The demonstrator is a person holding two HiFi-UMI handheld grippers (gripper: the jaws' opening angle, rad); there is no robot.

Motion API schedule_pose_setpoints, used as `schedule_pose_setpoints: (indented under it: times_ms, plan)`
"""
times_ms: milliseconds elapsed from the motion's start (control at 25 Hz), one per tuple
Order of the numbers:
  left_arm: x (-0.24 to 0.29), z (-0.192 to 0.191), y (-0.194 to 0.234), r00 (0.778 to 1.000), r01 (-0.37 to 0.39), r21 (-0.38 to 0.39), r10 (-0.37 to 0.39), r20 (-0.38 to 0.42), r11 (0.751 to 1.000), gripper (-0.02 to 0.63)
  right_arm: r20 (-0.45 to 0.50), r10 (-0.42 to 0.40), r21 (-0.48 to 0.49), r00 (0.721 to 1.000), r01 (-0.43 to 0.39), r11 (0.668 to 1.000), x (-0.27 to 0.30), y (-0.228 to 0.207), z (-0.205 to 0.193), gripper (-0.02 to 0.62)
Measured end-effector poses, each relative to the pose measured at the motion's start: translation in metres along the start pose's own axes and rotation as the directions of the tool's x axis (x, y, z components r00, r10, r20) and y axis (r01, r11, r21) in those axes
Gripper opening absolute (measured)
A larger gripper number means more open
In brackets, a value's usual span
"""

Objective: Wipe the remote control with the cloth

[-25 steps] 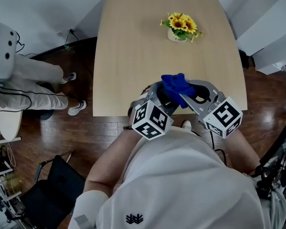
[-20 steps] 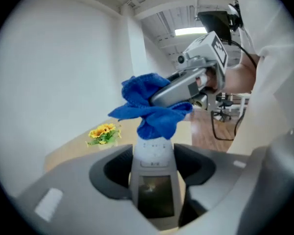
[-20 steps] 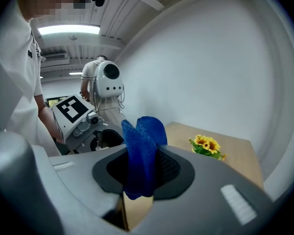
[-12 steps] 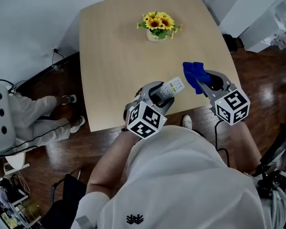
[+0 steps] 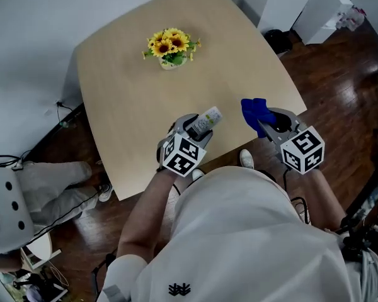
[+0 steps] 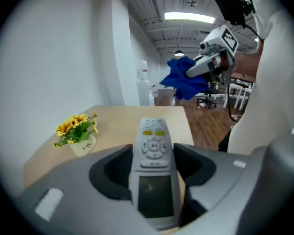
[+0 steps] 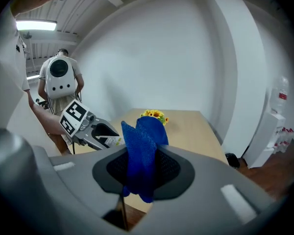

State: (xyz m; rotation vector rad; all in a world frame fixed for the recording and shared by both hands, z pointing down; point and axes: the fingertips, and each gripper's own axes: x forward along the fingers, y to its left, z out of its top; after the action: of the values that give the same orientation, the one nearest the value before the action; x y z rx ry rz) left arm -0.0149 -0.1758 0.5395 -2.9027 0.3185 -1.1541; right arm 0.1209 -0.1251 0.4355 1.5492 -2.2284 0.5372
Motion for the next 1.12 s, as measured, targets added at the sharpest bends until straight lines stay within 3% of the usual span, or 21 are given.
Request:
schedule_pose_setpoints:
  times_ms: [240,440,680,1120]
  plan:
    - [0.057,-0.048,0.005,0.991,0.033,-0.003,-0.033,-0.127,0.999,0.279,-0.006,-0.015,0.048,1.0,0.015,0.999,-0.013,-0.015,-0.023,0.086]
    - [0.085,-0.076,0.014,0.98,0.066,0.041,-0.057,-0.192,0.997,0.279,-0.01,-0.031,0.068,0.999,0.032,0.997,-0.02,-0.018,-0.034,0.086]
    - [0.108,-0.084,0.013,0.971,0.097,0.063,-0.081,-0.224,0.993,0.279,-0.033,-0.036,0.074,0.999,0.039,0.997,-0.035,-0.029,-0.047,0.086]
    - [0.117,-0.102,0.017,0.961,0.12,0.03,-0.109,-0.254,0.992,0.279,-0.064,0.024,0.069,0.998,-0.02,0.997,-0.02,-0.031,-0.044,0.086]
